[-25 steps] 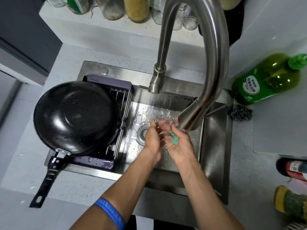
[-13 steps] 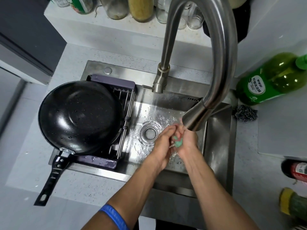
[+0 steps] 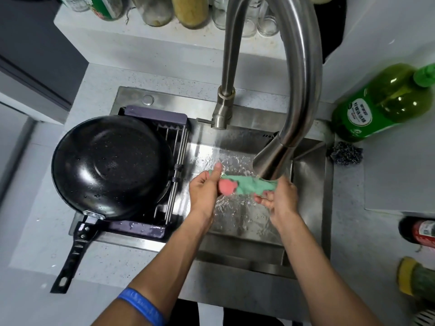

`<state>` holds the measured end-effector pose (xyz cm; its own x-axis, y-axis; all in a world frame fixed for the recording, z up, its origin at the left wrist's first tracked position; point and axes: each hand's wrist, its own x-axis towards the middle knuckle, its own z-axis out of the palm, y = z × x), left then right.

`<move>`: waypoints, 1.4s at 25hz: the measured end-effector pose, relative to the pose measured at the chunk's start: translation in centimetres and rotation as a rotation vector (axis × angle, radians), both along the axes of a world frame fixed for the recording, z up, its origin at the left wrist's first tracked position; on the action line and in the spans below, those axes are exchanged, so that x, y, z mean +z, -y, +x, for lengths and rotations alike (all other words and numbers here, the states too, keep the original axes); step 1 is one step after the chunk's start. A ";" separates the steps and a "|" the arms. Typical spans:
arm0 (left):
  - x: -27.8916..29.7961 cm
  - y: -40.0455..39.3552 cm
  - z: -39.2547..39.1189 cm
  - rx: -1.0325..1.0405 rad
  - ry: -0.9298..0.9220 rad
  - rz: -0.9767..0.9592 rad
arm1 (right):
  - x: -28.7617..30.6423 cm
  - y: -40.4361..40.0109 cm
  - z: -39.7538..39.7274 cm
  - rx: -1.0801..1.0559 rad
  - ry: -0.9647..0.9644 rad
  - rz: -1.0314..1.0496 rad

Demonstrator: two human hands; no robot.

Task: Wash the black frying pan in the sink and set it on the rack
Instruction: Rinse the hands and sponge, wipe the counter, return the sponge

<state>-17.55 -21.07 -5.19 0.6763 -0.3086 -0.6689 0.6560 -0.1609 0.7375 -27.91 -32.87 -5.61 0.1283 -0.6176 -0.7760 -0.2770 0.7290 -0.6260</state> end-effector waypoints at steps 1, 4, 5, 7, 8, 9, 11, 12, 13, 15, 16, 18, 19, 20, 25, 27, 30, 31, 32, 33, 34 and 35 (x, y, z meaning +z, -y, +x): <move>0.2 0.0 0.4 -0.033 -0.017 -0.005 | 0.2 0.1 -0.3 -0.043 0.041 0.031; 0.6 0.4 0.3 -0.106 -0.123 -0.131 | 0.8 0.6 -0.5 -0.091 0.163 0.057; 0.4 0.4 0.1 -0.110 -0.156 -0.151 | 1.1 0.6 -0.2 -0.093 0.234 0.077; -0.1 0.3 -0.4 -0.087 -0.181 -0.127 | 1.6 0.6 0.0 -0.057 0.345 0.080; -0.5 0.1 -0.7 -0.051 -0.193 -0.099 | 2.2 0.6 0.2 -0.023 0.359 0.066; -0.8 0.1 -1.0 -0.004 -0.209 -0.061 | 2.9 0.5 0.2 0.016 0.365 0.060; -1.4 0.1 -1.6 0.051 -0.251 0.060 | 3.8 0.2 0.2 0.065 0.372 0.076; -1.8 0.0 -1.8 0.046 -0.255 0.131 | 3.9 0.0 0.1 0.079 0.371 0.083; -2.0 0.0 -2.0 0.033 -0.237 0.183 | 4.2 -0.3 -0.1 0.093 0.355 0.080; -1.8 0.2 -2.3 0.004 -0.147 0.177 | 4.0 -1.0 -0.2 0.110 0.299 0.045; -1.4 0.5 -2.4 -0.052 -0.091 0.119 | 3.6 -1.3 -0.2 0.094 0.268 0.027; 0.1 1.4 -3.1 -0.226 -0.070 -0.032 | 2.9 -1.5 0.2 0.031 0.212 0.039; 0.8 1.9 -3.4 -0.290 -0.112 -0.094 | 2.6 -1.5 0.4 0.009 0.205 0.069; 1.2 2.4 -3.6 -0.306 -0.198 -0.146 | 2.5 -1.5 0.7 -0.012 0.227 0.112; 1.1 4.9 -2.8 -0.210 -0.542 -0.260 | 2.9 -0.8 1.3 -0.099 0.423 0.305; 1.6 6.1 -3.4 -0.189 -0.471 -0.157 | 1.9 -0.4 1.4 -0.034 0.253 -0.009; 2.6 6.7 -3.6 -0.074 -0.264 -0.071 | 0.8 -2.1 1.8 0.208 -0.127 -0.500; 2.9 6.7 -3.3 -0.023 -0.269 -0.054 | 0.3 -2.7 1.7 0.295 -0.160 -0.536; 2.8 6.6 -3.3 -0.002 -0.304 -0.050 | -0.3 -2.9 1.6 0.358 -0.175 -0.531; 2.4 6.4 -3.7 -0.004 -0.337 -0.037 | -0.7 -2.8 1.4 0.369 -0.179 -0.529; 2.3 6.2 -4.3 -0.030 -0.367 -0.011 | -1.4 -2.5 1.1 0.342 -0.199 -0.521; 2.2 6.1 -4.8 -0.052 -0.389 -0.004 | -1.5 -2.1 1.1 0.311 -0.213 -0.541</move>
